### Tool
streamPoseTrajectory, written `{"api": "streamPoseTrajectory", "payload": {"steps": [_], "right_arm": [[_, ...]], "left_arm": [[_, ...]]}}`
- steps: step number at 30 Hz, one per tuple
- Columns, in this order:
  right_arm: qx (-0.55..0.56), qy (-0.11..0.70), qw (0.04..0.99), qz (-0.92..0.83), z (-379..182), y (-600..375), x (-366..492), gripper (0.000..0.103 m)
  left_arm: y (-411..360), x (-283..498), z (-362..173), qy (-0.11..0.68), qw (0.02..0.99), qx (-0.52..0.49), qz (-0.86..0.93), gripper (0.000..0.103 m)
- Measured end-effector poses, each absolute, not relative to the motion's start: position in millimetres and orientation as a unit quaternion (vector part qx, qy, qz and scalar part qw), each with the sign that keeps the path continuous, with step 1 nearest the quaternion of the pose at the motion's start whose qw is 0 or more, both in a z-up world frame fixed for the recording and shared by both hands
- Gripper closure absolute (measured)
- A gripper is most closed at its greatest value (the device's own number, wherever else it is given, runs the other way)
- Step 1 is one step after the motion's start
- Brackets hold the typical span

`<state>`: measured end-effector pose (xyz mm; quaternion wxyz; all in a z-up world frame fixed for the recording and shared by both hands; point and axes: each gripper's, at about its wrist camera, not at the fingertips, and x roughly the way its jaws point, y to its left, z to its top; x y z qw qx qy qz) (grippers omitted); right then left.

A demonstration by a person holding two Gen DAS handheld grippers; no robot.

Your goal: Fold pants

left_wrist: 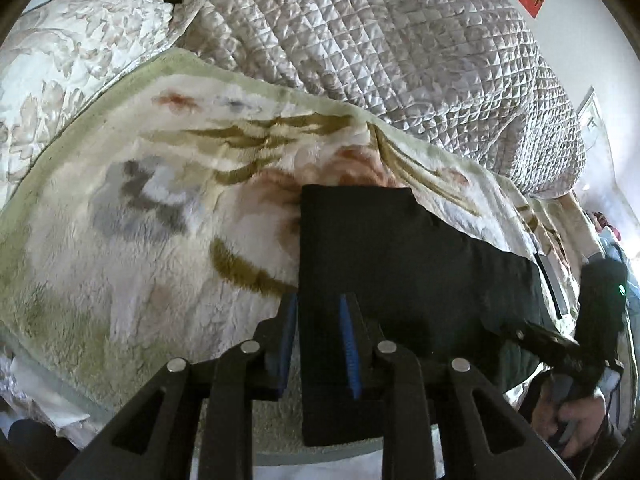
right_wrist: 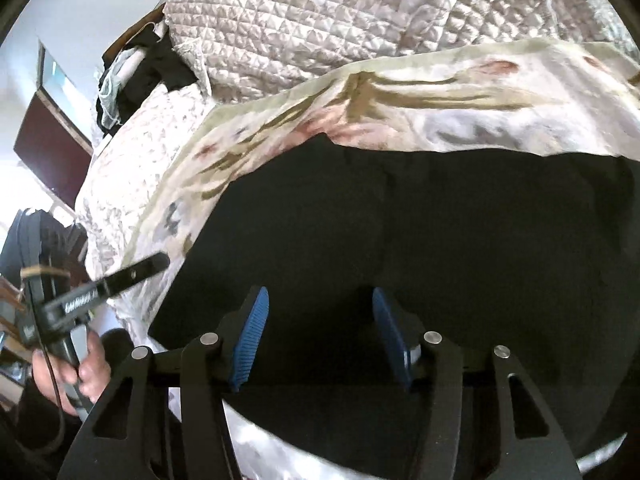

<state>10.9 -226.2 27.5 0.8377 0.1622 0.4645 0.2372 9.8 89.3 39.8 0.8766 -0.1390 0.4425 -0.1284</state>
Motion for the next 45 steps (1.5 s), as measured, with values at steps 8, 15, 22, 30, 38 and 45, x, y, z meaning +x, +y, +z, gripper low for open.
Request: {"api": "streamPoseTrajectory", "payload": {"steps": [8, 15, 22, 30, 38, 45], "right_arm": [[0.211, 0.482, 0.817, 0.236, 19.5, -226.7, 32.4, 0.101], [0.217, 0.461, 0.832, 0.222, 27.4, -241.8, 19.2, 0.101], [0.207, 0.462, 0.835, 0.214, 27.2, -239.7, 17.5, 0.101], [0.224, 0.469, 0.827, 0.213, 17.0, -244.7, 18.6, 0.101], [0.218, 0.456, 0.842, 0.187, 30.8, -259.6, 12.8, 0.099], [0.199, 0.445, 0.84, 0.238, 31.4, -242.9, 17.4, 0.099]], "left_arm": [[78.1, 9.1, 48.7, 0.434, 0.887, -0.104, -0.117, 0.078], [72.1, 9.6, 45.3, 0.438, 0.887, -0.088, -0.116, 0.078], [70.5, 7.5, 40.4, 0.446, 0.884, -0.082, -0.116, 0.078], [74.0, 7.8, 38.9, 0.45, 0.882, -0.086, -0.112, 0.078], [73.5, 13.2, 46.4, 0.443, 0.886, -0.076, -0.11, 0.078], [57.3, 42.8, 43.2, 0.439, 0.887, -0.071, -0.123, 0.078]]}}
